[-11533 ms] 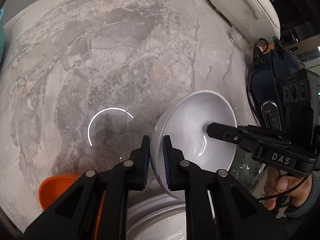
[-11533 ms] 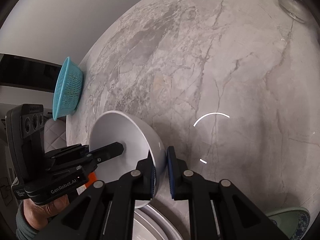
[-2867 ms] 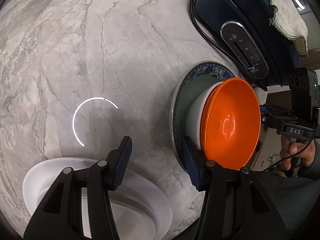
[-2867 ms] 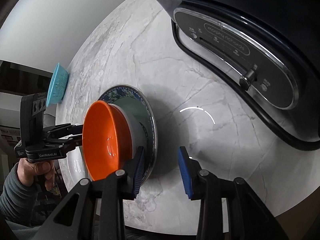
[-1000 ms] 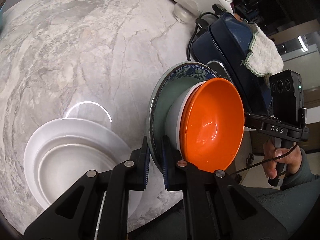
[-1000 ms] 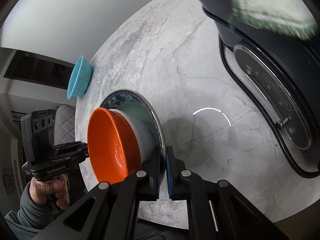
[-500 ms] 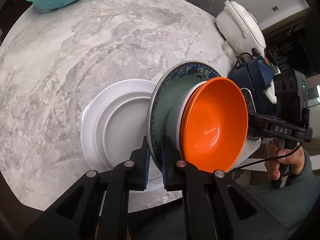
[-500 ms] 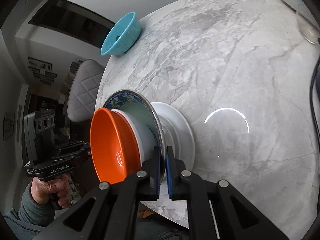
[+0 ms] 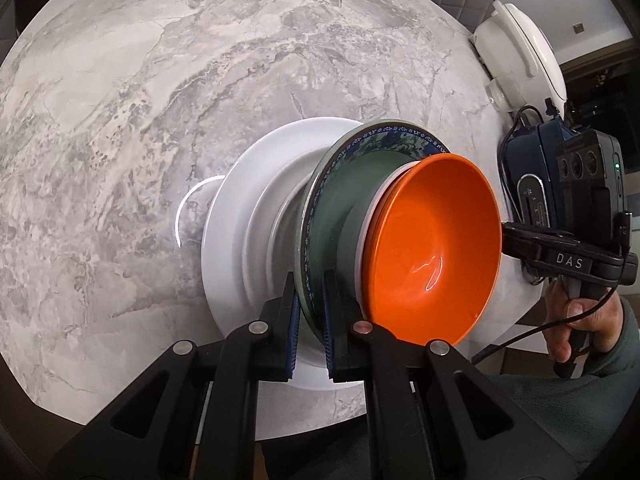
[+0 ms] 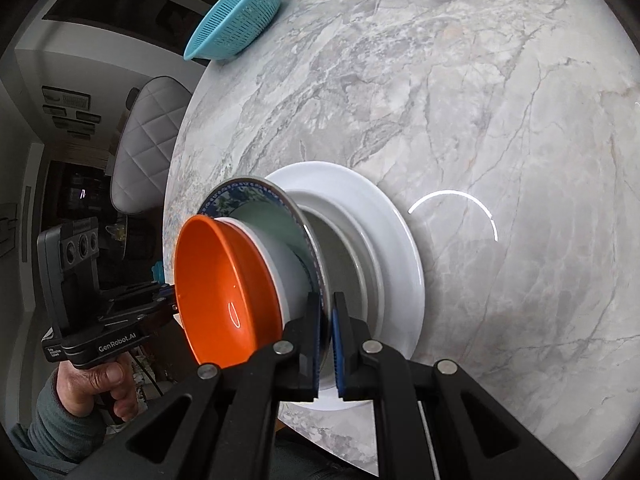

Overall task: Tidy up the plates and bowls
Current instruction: 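Lift the nested bowls with both grippers and carry them over the plate stack, then lower the nested bowls onto the plates and open both grippers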

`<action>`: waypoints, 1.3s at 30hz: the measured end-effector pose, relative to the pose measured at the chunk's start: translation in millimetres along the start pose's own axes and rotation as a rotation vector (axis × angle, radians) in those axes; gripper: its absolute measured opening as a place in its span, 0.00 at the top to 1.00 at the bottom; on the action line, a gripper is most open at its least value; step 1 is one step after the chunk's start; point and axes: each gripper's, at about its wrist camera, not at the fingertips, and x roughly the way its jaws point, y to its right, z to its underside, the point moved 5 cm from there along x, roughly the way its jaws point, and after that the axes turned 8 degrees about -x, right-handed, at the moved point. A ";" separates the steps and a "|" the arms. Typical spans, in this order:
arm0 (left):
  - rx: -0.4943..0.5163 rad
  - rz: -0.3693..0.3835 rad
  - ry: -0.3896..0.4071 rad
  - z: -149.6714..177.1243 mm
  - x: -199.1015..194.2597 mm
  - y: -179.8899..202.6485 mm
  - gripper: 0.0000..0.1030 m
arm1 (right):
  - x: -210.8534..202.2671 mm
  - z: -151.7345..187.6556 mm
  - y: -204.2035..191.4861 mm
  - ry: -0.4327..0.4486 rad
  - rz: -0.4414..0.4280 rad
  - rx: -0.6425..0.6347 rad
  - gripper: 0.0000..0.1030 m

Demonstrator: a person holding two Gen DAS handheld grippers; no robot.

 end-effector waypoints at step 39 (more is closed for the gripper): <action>-0.048 0.001 0.100 5.5 -4.8 -29.8 0.36 | -1.5 2.9 3.4 0.061 0.167 0.004 0.69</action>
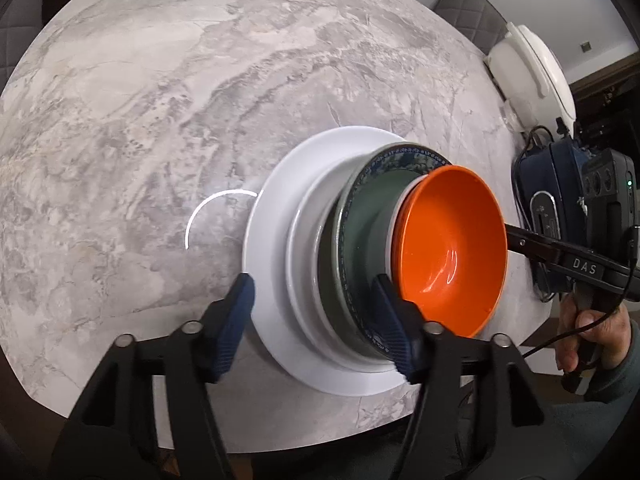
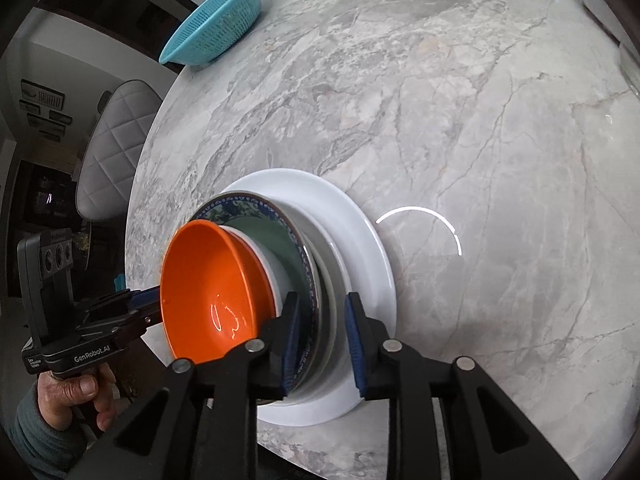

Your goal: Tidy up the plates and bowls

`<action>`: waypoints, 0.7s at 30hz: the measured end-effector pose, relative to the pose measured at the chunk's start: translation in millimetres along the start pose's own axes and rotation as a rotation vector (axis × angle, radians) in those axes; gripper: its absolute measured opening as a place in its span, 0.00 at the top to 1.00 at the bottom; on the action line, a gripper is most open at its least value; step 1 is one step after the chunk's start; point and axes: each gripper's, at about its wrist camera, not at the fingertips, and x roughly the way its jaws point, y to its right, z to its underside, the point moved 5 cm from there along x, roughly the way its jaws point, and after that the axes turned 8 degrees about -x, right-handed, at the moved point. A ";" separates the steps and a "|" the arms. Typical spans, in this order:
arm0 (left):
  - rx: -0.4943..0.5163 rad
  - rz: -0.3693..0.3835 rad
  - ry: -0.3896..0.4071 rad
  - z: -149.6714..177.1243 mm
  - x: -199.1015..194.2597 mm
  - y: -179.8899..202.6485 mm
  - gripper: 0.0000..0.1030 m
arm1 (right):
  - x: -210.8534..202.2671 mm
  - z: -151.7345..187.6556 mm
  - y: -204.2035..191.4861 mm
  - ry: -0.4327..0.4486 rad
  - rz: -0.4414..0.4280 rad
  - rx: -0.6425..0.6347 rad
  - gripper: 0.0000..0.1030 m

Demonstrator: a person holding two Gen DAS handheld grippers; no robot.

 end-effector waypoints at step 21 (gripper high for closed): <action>-0.151 -0.412 0.722 111.2 -196.1 112.9 0.09 | -119.0 43.7 -29.5 0.247 0.067 -0.152 0.05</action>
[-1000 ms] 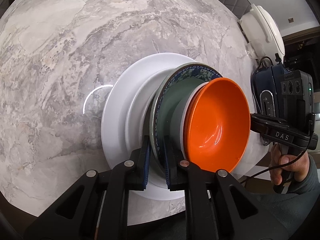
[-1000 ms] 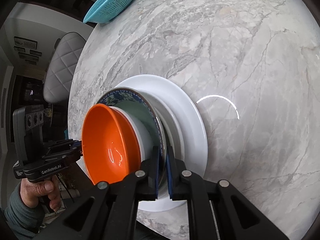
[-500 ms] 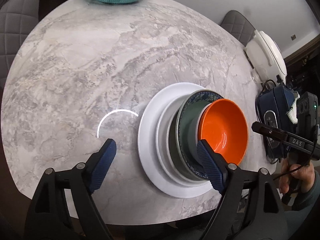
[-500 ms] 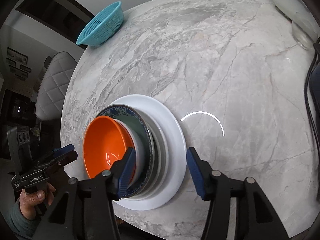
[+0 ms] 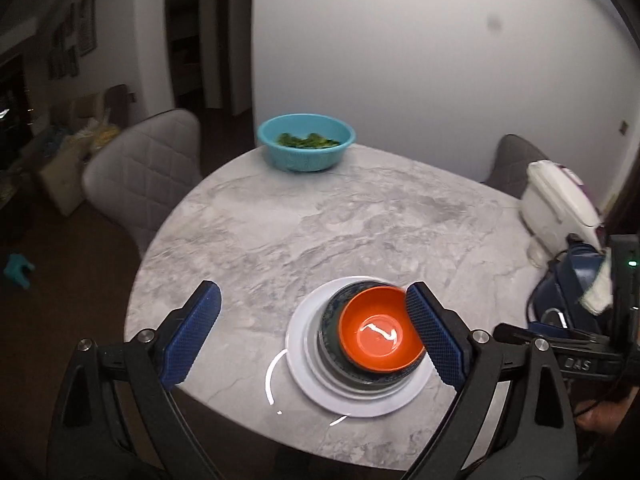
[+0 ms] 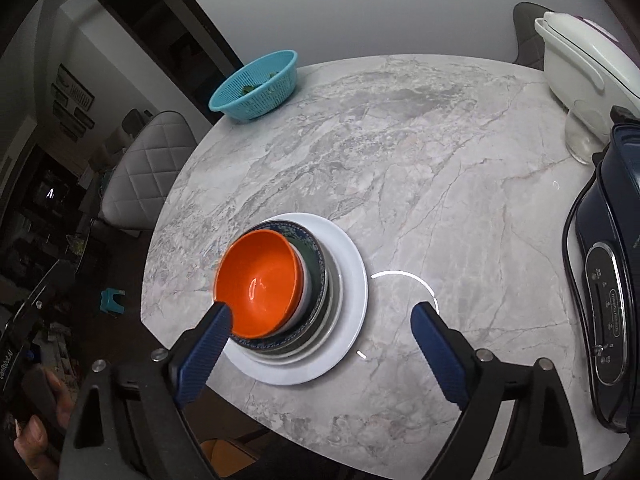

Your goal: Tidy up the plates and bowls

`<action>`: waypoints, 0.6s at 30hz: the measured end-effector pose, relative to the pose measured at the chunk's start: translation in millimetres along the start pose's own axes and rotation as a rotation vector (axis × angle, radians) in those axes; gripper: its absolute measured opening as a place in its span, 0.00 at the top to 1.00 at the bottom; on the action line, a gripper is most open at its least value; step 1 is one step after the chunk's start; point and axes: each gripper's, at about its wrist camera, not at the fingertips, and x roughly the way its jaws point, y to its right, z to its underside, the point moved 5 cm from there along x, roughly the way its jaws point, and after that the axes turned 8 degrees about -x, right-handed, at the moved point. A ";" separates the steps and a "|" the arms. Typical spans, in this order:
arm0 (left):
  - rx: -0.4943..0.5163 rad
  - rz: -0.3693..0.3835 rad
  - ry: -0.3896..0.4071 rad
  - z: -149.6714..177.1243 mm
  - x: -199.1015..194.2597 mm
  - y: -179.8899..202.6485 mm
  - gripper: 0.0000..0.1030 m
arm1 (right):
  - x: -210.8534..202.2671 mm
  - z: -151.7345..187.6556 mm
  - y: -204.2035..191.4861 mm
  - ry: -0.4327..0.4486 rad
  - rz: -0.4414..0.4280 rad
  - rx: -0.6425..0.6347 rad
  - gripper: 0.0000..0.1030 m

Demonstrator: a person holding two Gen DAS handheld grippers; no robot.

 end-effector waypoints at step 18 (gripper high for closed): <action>0.088 0.036 -0.242 30.4 2.2 33.9 0.10 | -55.6 14.9 -19.1 0.055 0.172 -0.004 0.04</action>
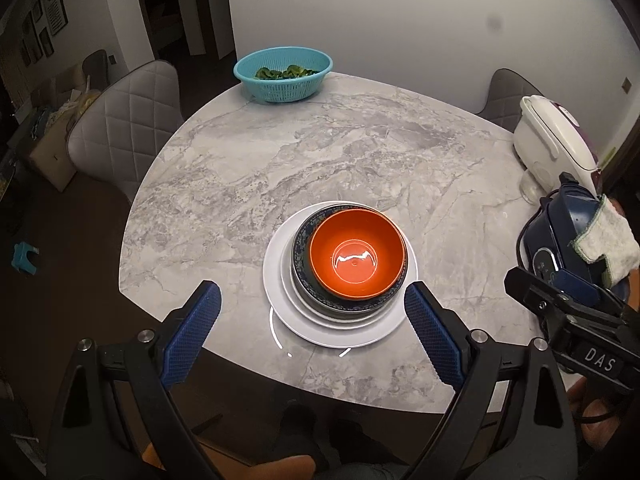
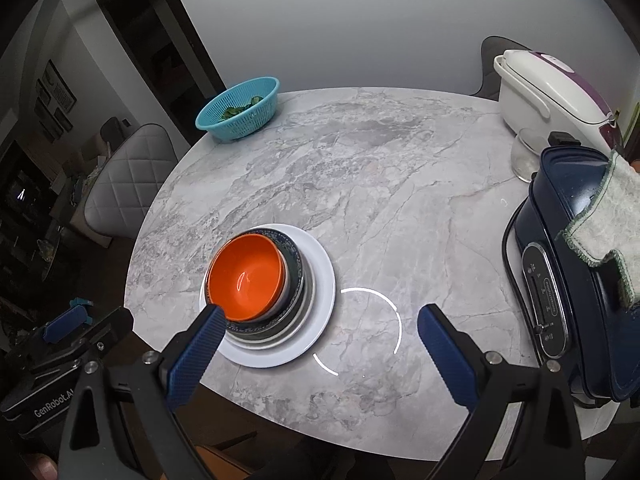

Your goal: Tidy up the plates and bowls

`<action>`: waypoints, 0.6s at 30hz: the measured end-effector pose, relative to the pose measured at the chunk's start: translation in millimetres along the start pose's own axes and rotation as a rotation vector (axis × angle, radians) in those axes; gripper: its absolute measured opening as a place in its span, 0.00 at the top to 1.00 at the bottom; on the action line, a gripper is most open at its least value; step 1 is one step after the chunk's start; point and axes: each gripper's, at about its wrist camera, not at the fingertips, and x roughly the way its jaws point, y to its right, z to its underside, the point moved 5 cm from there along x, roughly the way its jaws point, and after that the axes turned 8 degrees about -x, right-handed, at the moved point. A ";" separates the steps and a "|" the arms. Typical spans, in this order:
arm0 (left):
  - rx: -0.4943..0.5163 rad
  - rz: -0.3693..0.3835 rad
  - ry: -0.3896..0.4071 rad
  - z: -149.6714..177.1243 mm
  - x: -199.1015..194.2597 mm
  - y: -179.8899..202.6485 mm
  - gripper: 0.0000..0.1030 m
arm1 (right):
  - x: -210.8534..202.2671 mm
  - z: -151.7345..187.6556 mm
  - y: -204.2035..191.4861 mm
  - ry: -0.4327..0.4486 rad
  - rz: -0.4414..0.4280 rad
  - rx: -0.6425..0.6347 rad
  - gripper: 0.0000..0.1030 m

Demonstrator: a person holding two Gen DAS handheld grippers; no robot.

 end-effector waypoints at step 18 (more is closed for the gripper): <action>-0.024 -0.017 0.029 -11.2 -13.1 -12.0 0.09 | -9.9 -1.2 -17.0 0.027 0.050 -0.018 0.04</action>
